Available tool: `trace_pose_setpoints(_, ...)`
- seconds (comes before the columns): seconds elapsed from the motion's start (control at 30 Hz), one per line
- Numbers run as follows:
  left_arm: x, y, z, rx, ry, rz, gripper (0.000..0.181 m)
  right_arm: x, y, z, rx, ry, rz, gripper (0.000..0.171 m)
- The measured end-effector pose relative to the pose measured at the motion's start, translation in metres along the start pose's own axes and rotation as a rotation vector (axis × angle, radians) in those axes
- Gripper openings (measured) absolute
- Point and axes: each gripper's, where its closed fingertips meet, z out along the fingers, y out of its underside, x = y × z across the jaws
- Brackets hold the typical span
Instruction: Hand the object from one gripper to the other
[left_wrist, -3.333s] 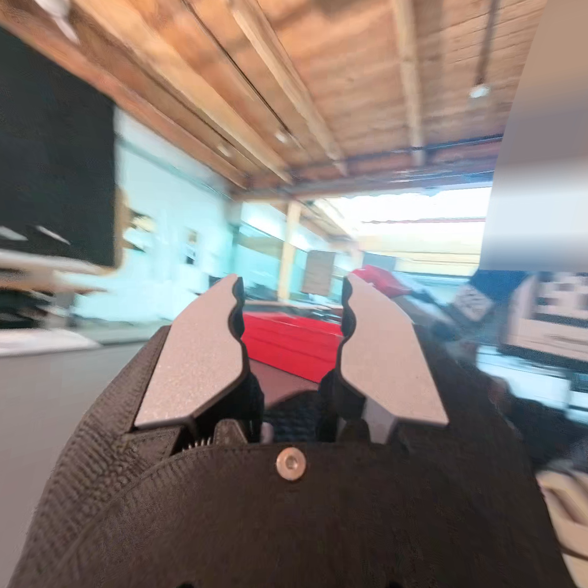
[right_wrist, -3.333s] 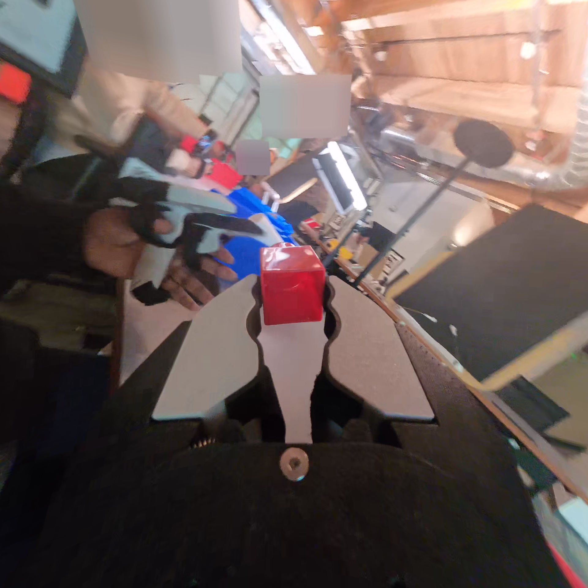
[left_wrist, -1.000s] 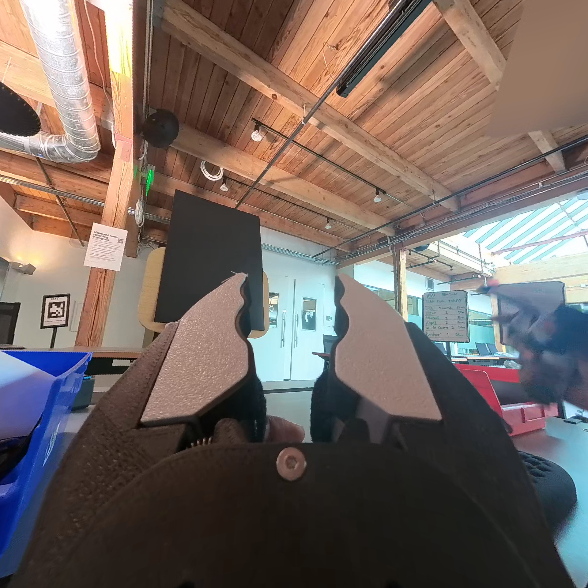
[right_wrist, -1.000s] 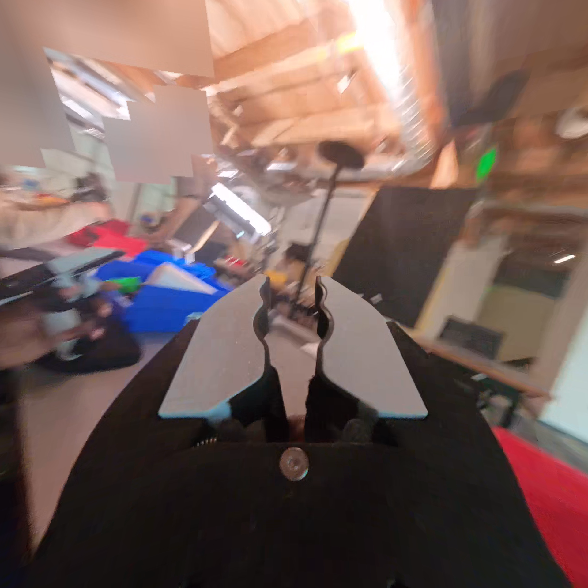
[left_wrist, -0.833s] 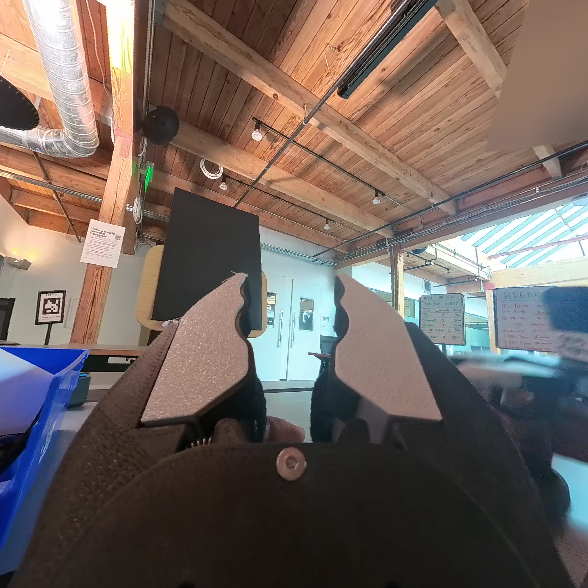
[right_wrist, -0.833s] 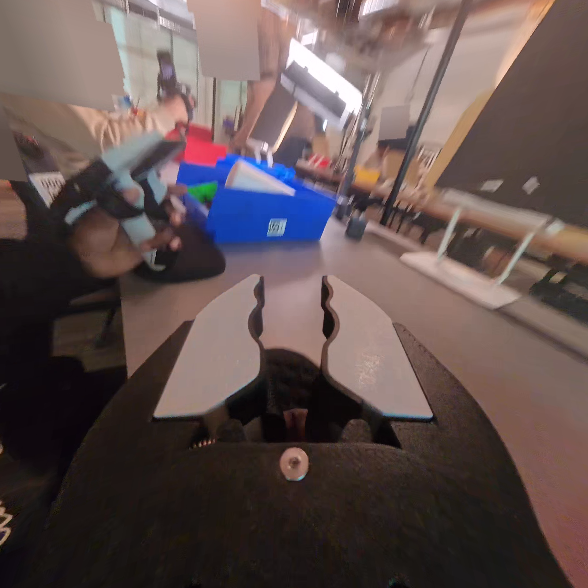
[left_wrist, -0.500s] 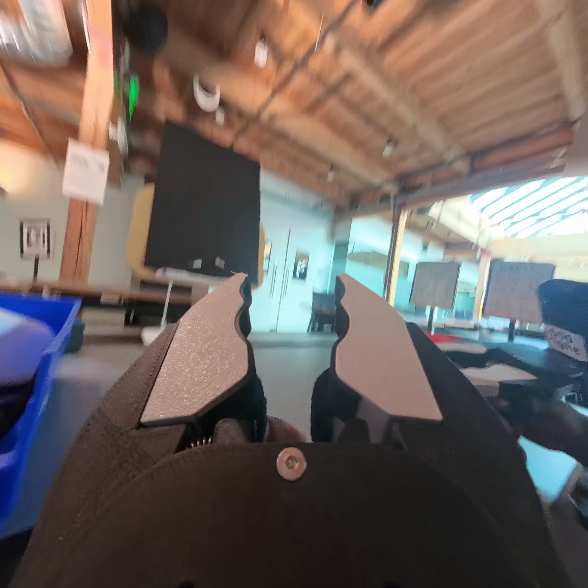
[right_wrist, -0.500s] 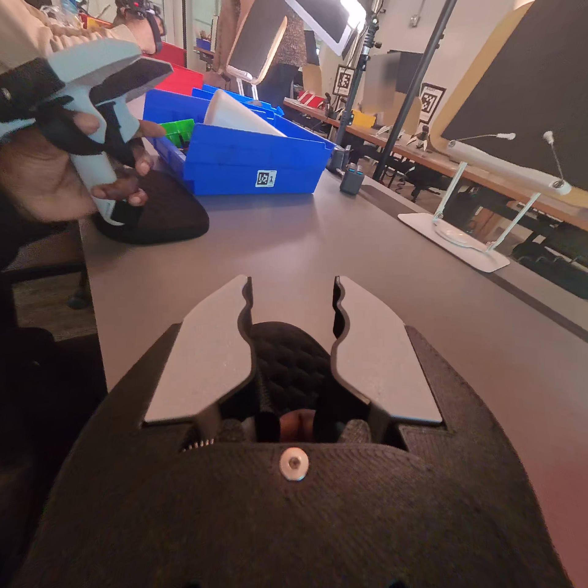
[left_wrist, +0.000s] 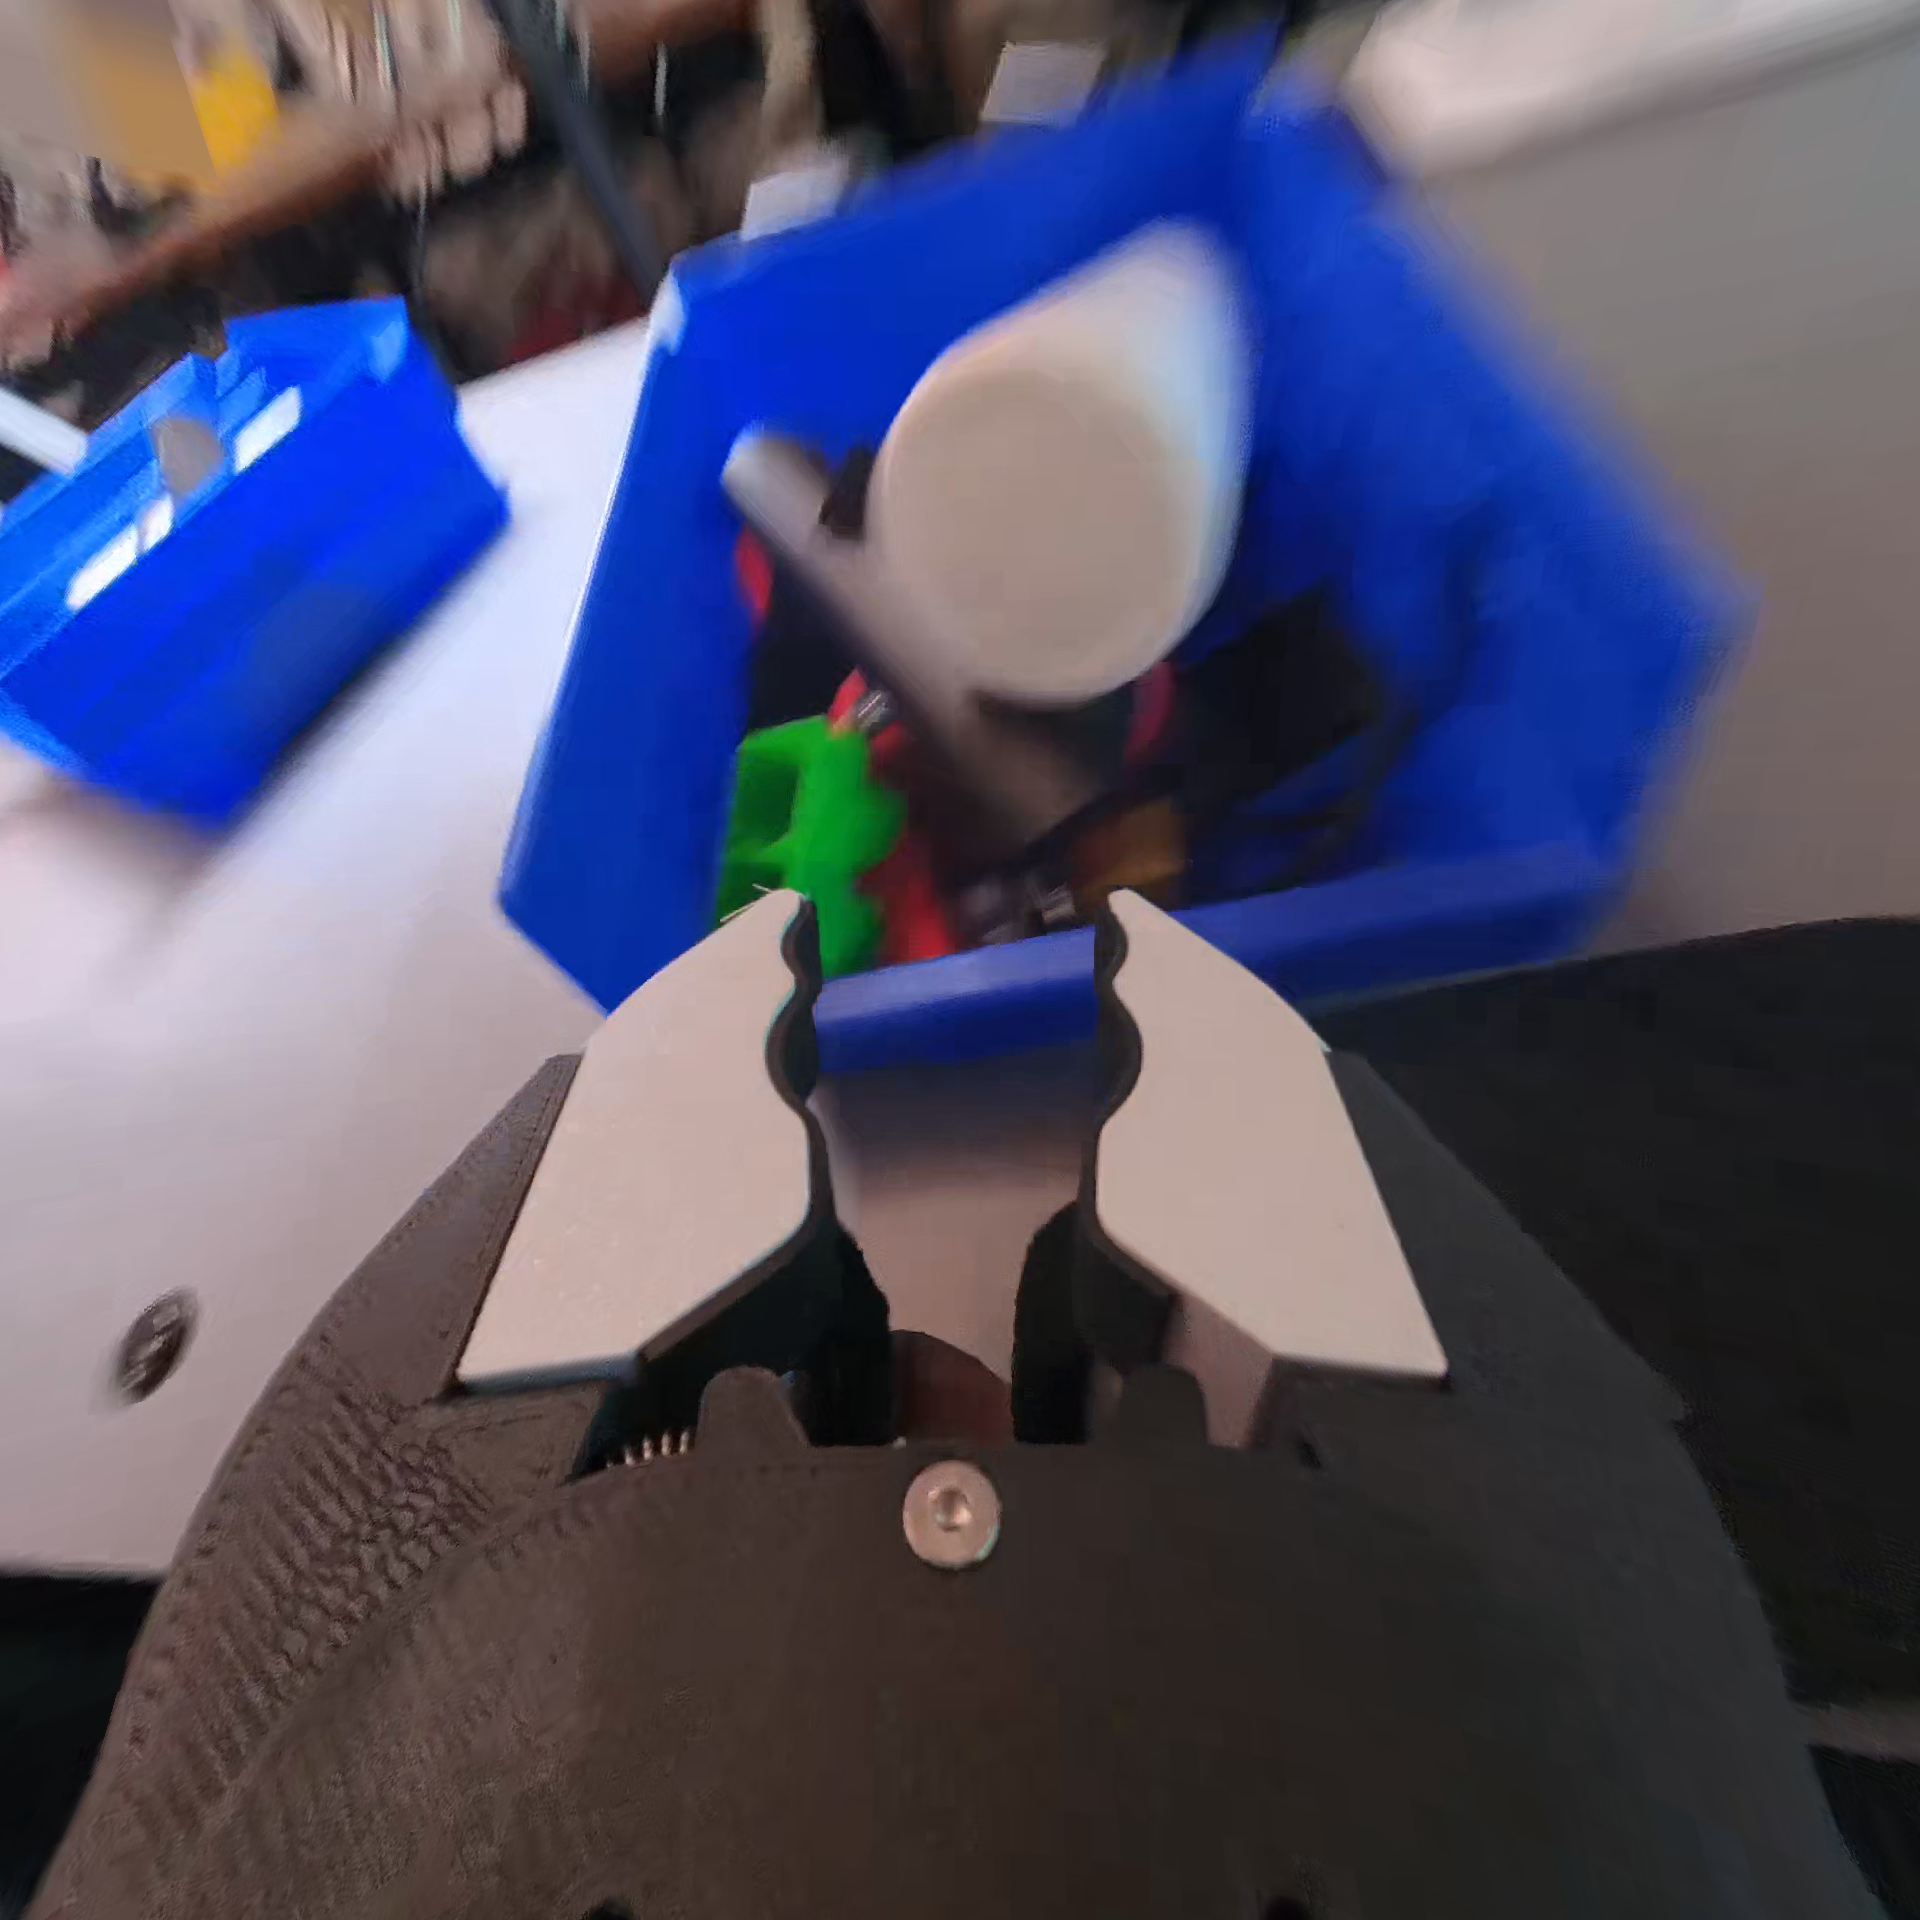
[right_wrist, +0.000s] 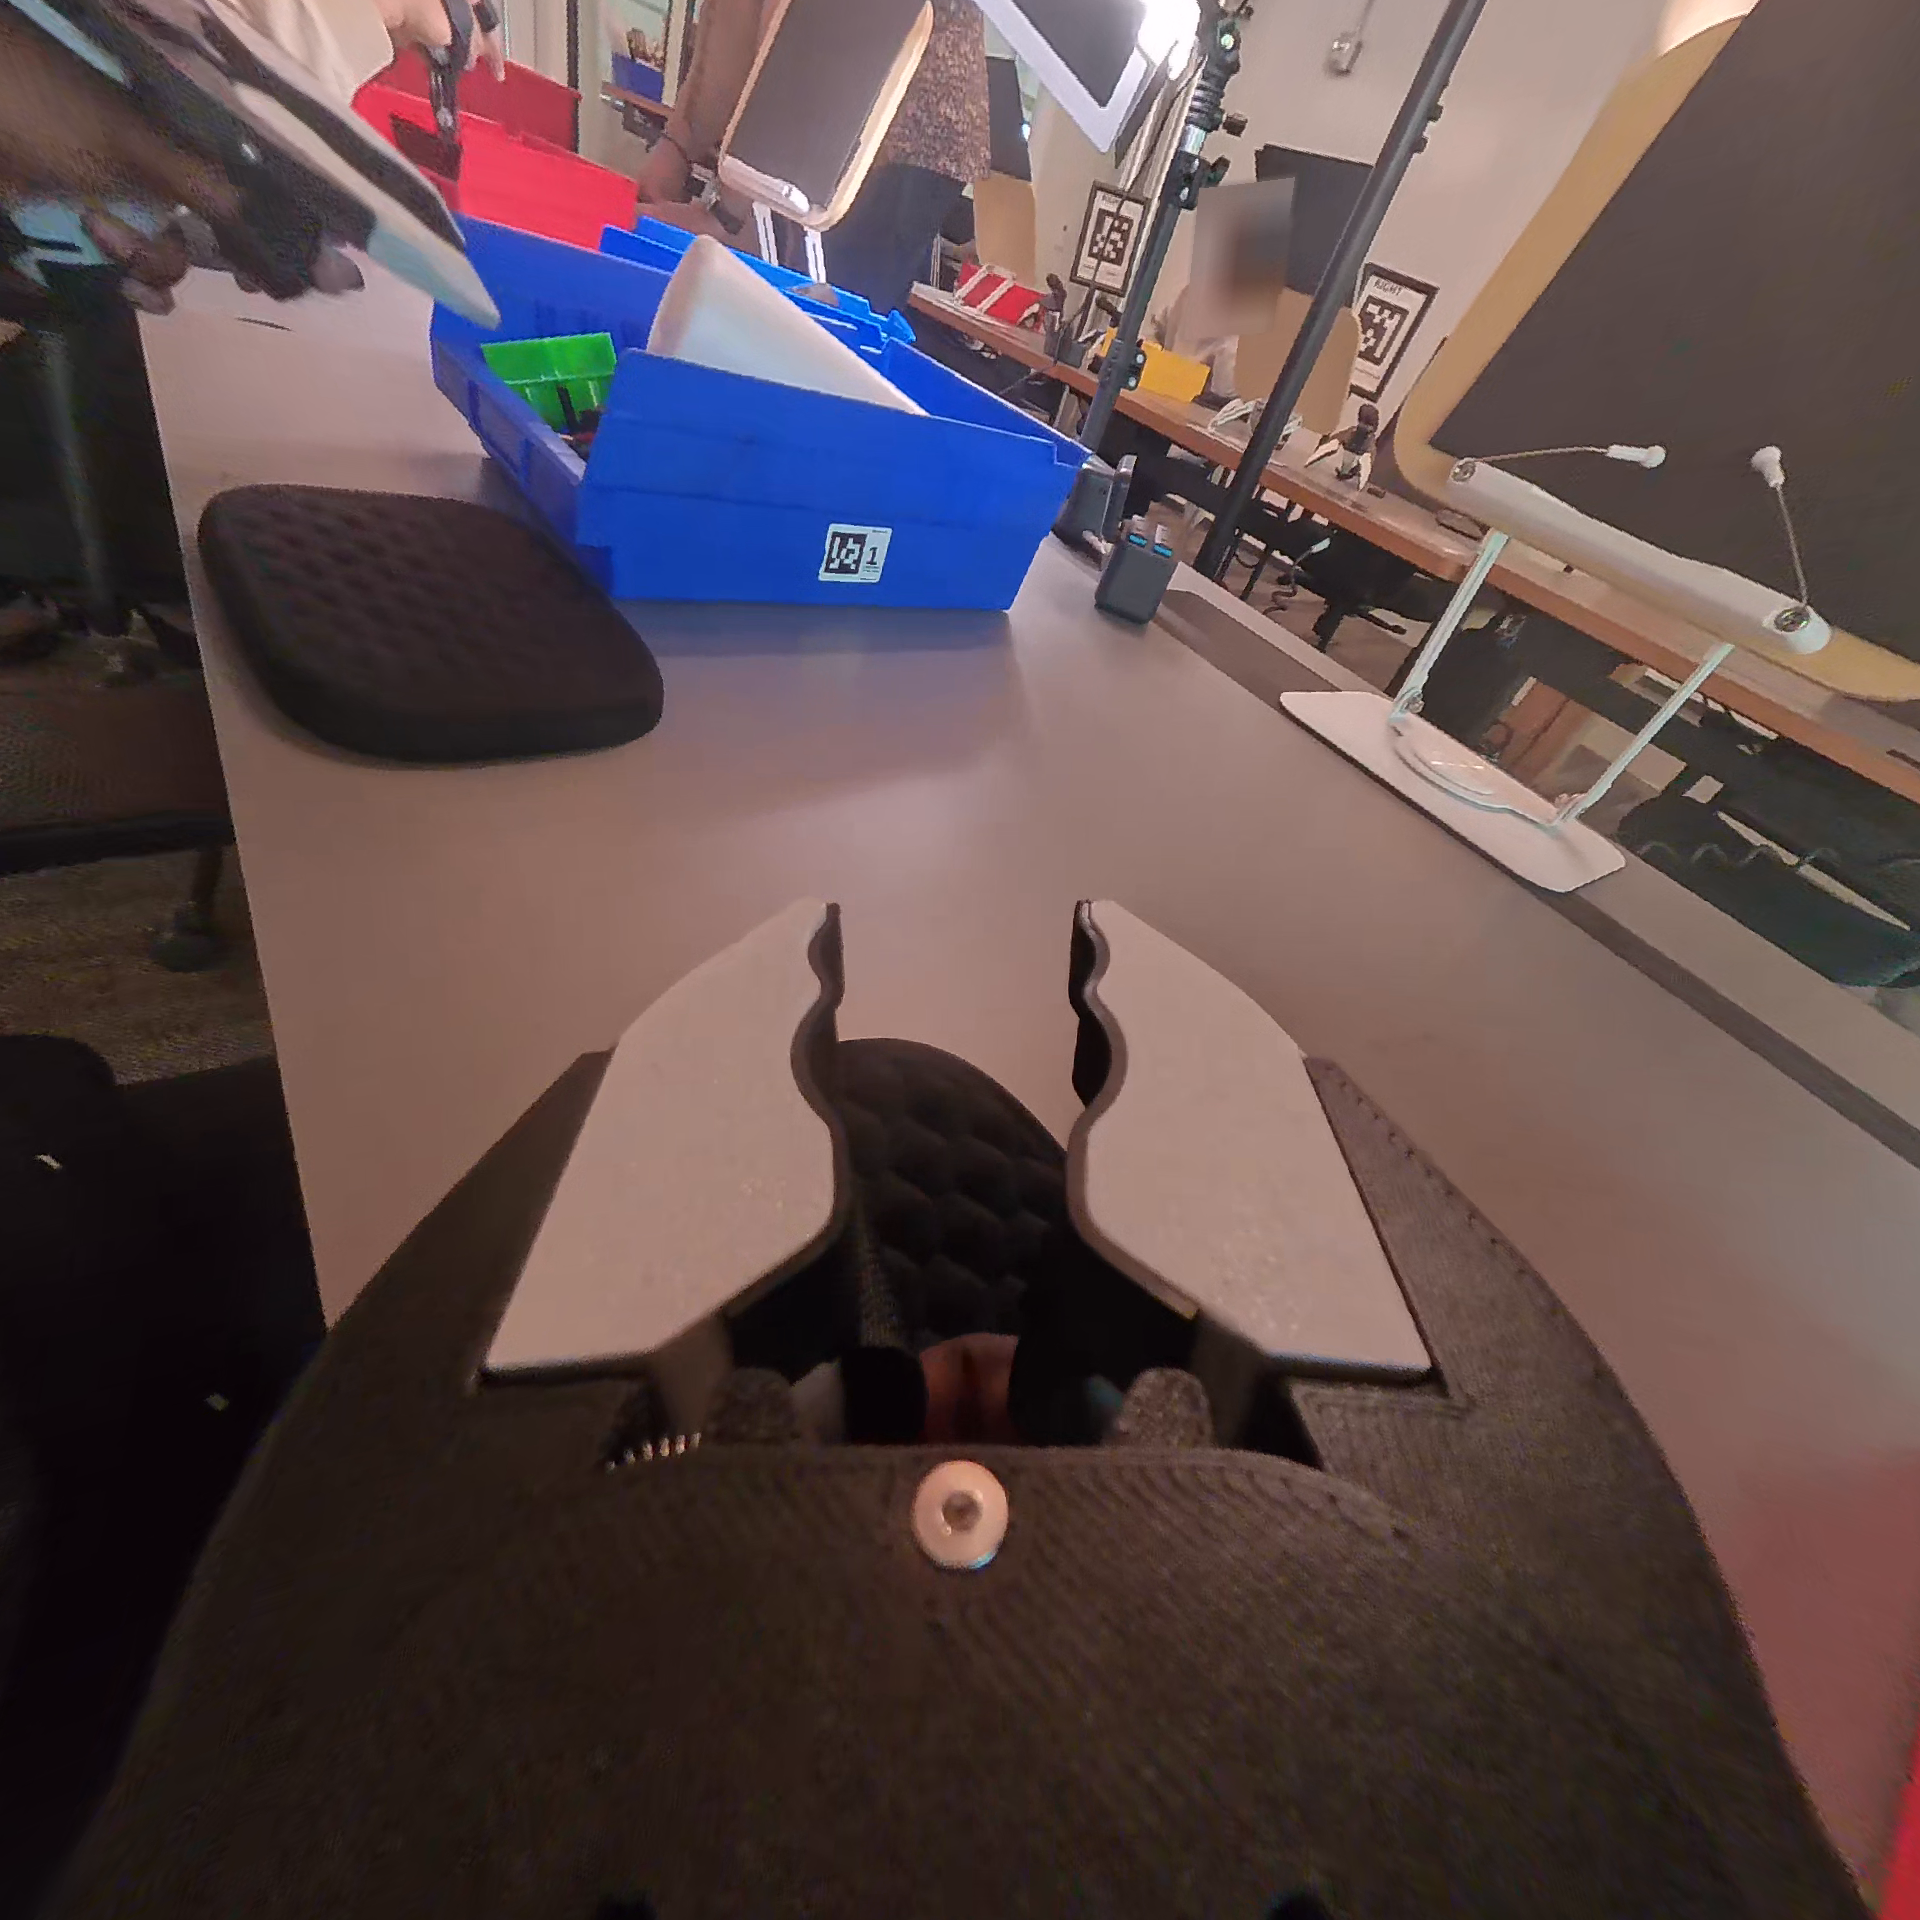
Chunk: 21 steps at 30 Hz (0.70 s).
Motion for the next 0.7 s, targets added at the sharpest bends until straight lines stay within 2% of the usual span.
trace_pose_setpoints(0.1,-0.014,0.015,0.025,-0.12,0.002,-0.007,0.041,0.003,-0.001,-0.001,0.008,-0.006,0.036,0.042)
trace_pose_setpoints(0.37,-0.035,0.028,0.054,-0.221,-0.033,-0.05,0.03,0.006,-0.003,-0.003,0.031,-0.014,0.083,0.042)
trace_pose_setpoints(0.43,-0.033,0.03,0.057,-0.224,-0.002,-0.048,0.016,0.005,-0.003,-0.003,0.031,-0.015,0.082,0.042)
trace_pose_setpoints(0.57,-0.032,0.013,0.046,-0.117,-0.007,-0.077,0.006,0.005,-0.003,-0.003,0.035,-0.012,0.072,0.041)
trace_pose_setpoints(0.63,-0.031,-0.006,0.03,0.0,-0.017,-0.11,0.006,0.004,-0.003,-0.003,0.031,-0.013,0.07,0.041)
trace_pose_setpoints(0.7,-0.017,-0.031,0.009,0.166,0.043,-0.151,0.006,0.004,-0.002,-0.002,0.026,-0.014,0.07,0.041)
